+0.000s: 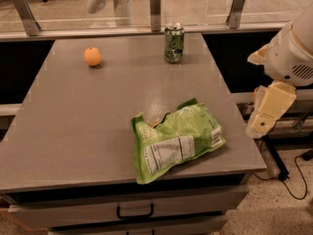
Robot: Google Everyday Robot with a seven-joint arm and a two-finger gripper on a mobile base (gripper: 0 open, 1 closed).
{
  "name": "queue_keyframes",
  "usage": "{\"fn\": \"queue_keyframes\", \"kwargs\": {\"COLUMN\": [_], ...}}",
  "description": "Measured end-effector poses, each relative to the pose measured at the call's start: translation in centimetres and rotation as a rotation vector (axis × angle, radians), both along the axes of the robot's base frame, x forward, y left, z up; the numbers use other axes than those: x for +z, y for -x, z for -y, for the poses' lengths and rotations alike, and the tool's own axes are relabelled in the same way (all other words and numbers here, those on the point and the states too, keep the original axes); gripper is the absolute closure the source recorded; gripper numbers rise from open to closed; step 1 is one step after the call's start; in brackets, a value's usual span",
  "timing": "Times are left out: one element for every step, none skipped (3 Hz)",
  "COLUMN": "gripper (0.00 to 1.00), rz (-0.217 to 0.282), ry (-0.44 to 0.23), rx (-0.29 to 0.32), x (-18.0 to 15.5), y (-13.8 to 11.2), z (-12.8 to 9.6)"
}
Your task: Move green rice chip bag near orange
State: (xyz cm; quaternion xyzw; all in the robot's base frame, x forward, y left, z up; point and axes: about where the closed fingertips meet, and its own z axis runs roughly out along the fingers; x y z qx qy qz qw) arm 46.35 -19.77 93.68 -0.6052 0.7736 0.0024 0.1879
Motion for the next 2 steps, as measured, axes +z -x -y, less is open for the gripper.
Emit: {"fn": "queue_keyframes", "kwargs": {"gripper": [0.00,0.00], "rz": [0.000,-0.012], "ry": [0.000,-0.043], "rx": [0.000,0.056], "x": [0.0,-1.4], "y": [0.0,-0.2], "z": [0.0,-1.7]}}
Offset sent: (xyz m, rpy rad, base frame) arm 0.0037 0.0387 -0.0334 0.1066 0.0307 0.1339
